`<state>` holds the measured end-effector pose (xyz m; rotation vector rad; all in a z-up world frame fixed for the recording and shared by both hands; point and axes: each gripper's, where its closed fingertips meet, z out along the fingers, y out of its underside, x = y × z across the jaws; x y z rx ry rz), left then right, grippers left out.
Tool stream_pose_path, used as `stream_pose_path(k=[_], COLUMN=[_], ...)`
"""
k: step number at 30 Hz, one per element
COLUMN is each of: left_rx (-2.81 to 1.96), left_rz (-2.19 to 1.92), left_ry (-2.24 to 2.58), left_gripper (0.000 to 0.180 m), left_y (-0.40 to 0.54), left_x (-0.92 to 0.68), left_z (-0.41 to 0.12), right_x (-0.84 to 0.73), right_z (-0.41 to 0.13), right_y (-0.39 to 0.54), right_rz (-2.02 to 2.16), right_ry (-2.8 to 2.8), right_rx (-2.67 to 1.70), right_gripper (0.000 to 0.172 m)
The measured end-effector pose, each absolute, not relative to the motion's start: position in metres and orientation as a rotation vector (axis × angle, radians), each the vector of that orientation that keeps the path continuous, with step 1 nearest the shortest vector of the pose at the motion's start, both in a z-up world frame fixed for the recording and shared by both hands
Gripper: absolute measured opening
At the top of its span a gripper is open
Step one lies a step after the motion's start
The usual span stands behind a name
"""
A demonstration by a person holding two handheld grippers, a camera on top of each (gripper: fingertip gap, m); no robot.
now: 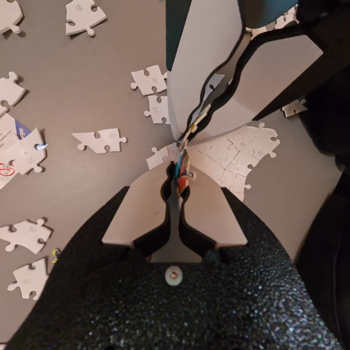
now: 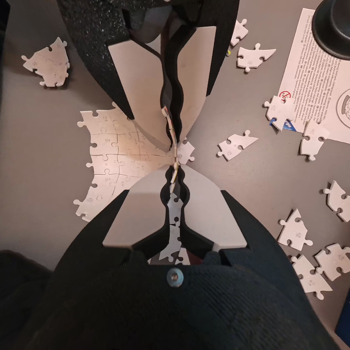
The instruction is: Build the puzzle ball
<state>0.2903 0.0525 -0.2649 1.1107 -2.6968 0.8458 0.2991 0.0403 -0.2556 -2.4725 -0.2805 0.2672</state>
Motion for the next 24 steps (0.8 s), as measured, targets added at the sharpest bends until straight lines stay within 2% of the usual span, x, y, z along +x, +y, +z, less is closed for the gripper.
stream_pose_path(k=[13,17,24], left_rx=[1.122,1.113,1.117], left_rz=[0.833,0.828,0.817], left_ry=[-2.71,-2.722,-2.734], left_gripper=[0.002,0.002,0.002], left_y=[0.0526,0.0519,0.0519], left_x=[0.2919,0.292,0.2921], left_z=[-0.2631,-0.2634,-0.2636], right_x=[0.3002,0.3012,0.3019], right_z=[-0.253,-0.2477,-0.2496], right_y=[0.0402,0.0426,0.0441], right_rz=[0.286,0.283,0.261], right_ry=[-0.263,-0.247,-0.269], right_rx=[-2.439,-2.404,-2.428], right_gripper=[0.006,0.012,0.005])
